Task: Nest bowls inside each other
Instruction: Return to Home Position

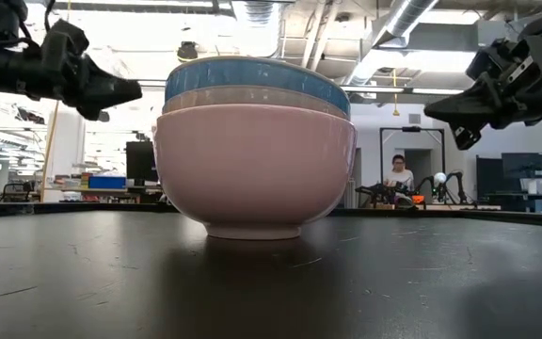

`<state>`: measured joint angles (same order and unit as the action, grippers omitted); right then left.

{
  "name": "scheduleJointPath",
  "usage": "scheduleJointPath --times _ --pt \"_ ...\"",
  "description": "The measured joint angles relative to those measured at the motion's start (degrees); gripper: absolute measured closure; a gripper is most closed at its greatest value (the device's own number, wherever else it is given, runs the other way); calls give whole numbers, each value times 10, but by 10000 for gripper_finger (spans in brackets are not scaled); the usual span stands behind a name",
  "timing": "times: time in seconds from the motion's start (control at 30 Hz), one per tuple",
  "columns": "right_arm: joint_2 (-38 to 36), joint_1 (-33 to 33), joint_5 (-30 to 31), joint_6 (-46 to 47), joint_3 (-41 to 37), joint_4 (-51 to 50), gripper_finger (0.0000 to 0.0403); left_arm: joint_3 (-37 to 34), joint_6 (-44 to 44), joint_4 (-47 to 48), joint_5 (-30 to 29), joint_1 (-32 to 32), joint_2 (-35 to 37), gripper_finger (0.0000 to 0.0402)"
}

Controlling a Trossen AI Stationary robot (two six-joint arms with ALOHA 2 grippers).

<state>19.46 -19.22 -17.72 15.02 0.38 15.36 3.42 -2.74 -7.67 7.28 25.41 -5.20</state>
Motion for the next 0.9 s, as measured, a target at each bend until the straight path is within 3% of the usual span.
scheduleJointPath --times 0.1,0.27,0.53,0.9 --pt "0 0 -1 0 0 -19 394 0 -22 11 -50 0 -6 307" --pt "0 0 -1 0 0 -51 394 0 -112 41 -66 0 -8 307" --pt "0 0 -1 0 0 -99 394 1 -97 146 -67 0 -8 307" --pt "0 0 -1 1 -1 -113 394 6 -102 166 -68 0 -15 307"
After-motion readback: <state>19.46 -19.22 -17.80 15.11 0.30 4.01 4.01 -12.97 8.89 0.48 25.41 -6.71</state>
